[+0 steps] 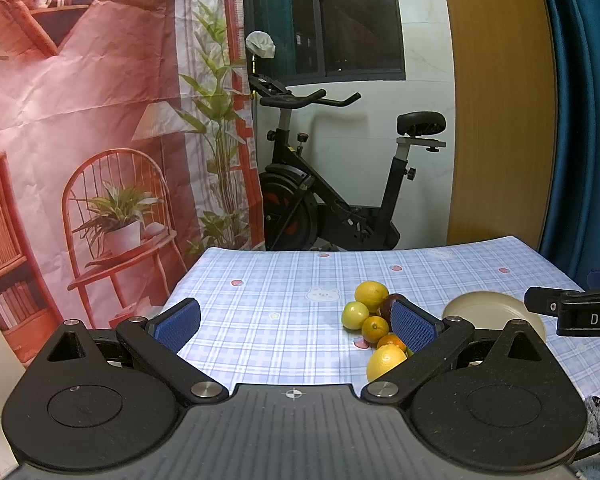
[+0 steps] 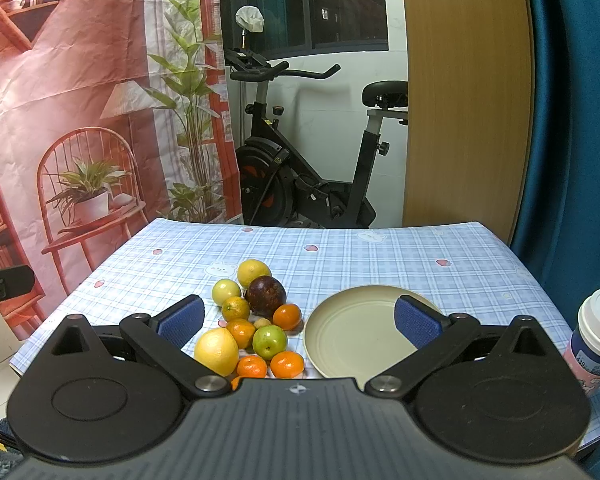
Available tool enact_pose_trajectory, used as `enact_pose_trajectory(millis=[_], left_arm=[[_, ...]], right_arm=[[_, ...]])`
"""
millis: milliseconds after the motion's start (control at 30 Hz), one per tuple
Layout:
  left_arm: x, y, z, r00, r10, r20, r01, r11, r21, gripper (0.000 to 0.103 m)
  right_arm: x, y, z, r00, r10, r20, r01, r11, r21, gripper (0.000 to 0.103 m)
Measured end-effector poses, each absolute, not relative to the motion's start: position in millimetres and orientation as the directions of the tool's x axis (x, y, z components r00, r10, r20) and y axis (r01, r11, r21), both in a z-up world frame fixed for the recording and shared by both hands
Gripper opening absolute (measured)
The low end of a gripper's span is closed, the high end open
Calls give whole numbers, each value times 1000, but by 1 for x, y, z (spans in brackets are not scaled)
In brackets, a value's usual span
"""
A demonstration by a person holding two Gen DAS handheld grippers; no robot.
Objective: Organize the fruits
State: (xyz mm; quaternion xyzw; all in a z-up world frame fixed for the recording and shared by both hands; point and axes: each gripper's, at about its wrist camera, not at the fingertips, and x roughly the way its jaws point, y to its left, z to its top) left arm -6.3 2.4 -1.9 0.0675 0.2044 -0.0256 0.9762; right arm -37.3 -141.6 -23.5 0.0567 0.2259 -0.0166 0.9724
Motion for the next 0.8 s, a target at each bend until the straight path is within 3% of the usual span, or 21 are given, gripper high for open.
enact_pose_trajectory(millis=[267, 400, 633, 800], left_arm=[[5, 4, -5, 911, -52, -408, 104, 989, 106, 102], [17, -5, -8, 940, 32, -339, 32, 983, 180, 102], [48, -14, -14, 955, 54, -291, 8, 978, 207, 98], [71, -17, -25, 952, -2, -306, 56, 984, 168, 98]], right_arm=[[-34, -140, -26, 899, 13, -438, 45, 992, 122, 103], [-21, -144, -26, 909, 49, -414, 10, 990, 140, 103], [19, -148, -31, 925, 98, -368, -63, 992, 106, 103], [48, -156, -48, 927, 103, -361, -57, 989, 135, 103]])
